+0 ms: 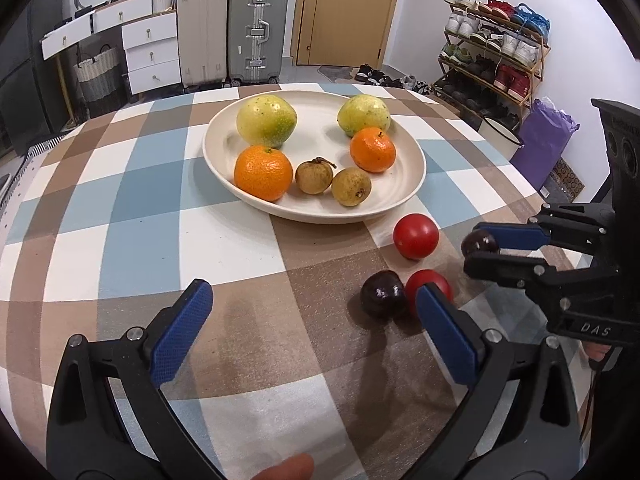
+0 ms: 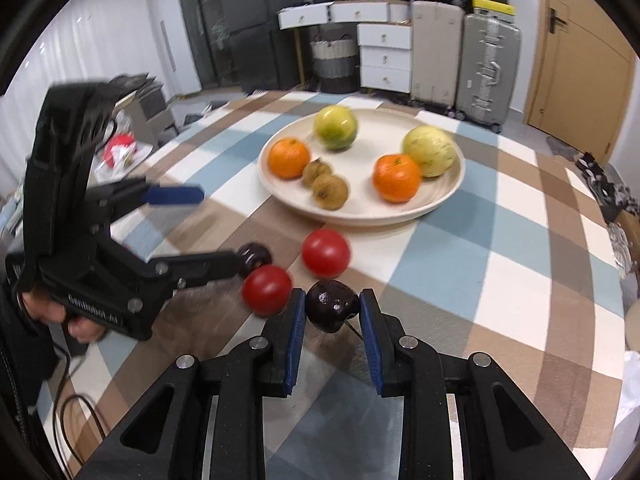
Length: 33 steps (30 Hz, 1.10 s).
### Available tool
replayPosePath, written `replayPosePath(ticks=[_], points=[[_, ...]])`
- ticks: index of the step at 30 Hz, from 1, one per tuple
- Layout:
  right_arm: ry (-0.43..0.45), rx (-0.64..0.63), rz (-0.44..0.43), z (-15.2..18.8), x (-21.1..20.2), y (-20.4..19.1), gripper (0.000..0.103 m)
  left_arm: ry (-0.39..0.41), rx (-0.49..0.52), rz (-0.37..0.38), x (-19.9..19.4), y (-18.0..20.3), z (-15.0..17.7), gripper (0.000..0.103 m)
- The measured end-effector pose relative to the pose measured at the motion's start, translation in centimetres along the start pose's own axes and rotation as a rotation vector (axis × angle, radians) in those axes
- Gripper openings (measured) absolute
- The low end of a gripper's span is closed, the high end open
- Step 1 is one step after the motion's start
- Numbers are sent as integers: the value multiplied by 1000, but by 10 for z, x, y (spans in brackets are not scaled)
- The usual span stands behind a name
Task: Organize fruits
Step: 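Grasp the dark plum with the left gripper while the right gripper grasps a dark cherry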
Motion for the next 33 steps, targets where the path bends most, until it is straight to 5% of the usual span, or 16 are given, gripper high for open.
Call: replayPosePath(ticks=[9, 19, 27, 33], points=[[19, 74, 25, -4, -3, 18, 27, -14, -16, 66, 6, 10, -4, 79], [20, 77, 25, -4, -2, 18, 27, -41, -37, 233, -1, 30, 1, 22], [19, 72, 26, -4, 0, 18, 27, -32, -29, 223, -5, 31, 1, 20], [17, 69, 24, -3, 0, 16, 27, -6, -13, 140, -13, 16, -1, 20]])
Point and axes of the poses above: each gripper's, at about its wrist camera, not at the fingertips, and x roughly the way its jaws point, y to its right, z to its underside, the point moved 10 cm from there along x, roughly the way its jaws point, and after that the axes turned 1 degree about z, right-handed, at the moved point
